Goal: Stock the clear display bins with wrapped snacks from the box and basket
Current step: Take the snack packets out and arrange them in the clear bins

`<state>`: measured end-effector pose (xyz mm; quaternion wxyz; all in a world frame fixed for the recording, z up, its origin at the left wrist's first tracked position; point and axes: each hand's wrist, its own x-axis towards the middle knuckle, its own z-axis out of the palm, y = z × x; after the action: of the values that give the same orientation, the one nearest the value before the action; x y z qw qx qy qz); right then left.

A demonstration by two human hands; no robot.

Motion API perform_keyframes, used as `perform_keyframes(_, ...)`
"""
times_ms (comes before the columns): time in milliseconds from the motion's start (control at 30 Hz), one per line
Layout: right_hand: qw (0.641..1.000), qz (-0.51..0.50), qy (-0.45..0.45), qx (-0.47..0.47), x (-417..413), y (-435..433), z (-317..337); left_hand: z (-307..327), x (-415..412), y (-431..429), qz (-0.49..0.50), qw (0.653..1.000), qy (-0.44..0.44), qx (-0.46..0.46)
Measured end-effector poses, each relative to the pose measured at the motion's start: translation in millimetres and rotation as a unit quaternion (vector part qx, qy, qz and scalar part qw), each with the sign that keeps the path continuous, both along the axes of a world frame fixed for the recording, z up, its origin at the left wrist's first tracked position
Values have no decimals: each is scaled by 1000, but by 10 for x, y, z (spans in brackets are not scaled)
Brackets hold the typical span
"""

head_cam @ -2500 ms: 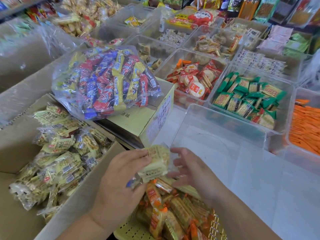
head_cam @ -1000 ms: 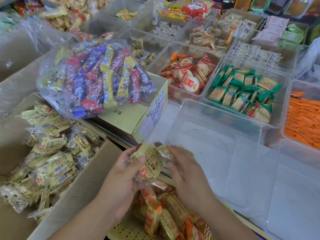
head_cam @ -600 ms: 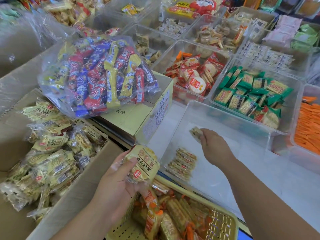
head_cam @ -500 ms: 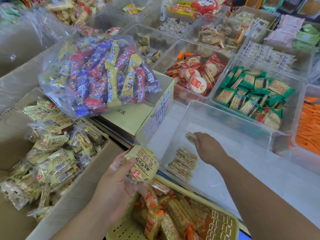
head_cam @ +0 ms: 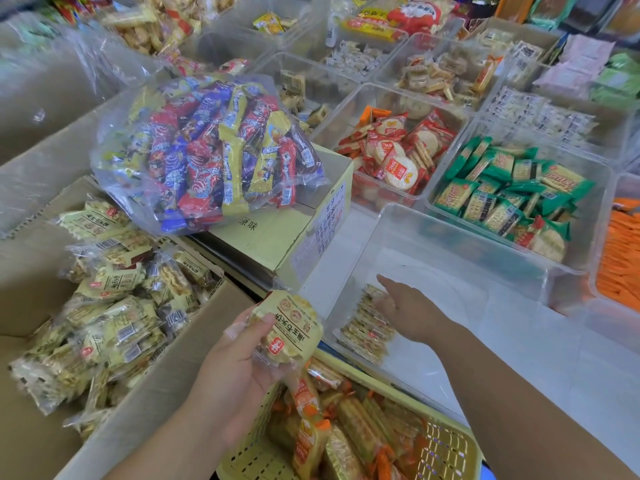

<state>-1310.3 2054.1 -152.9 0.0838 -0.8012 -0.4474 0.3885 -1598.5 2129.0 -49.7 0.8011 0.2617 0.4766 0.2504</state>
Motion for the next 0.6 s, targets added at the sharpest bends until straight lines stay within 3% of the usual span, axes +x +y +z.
perform_keyframes(133, 998, -34, -10, 60, -155, -121, 290, 45, 61, 41, -14, 1000, -5, 6)
perform_keyframes(333, 956, -40, 44, 288, -847, -449, 909, 126, 355, -8, -44, 998, 25, 44)
perform_keyframes(500, 951, -40, -1, 306, -1106, -529, 963, 137, 664, -200, -175, 982, 40, 57)
perform_keyframes(600, 942, -100, 13, 319, -955, -567, 903, 122, 739, -222, -278, 945, 102, 140)
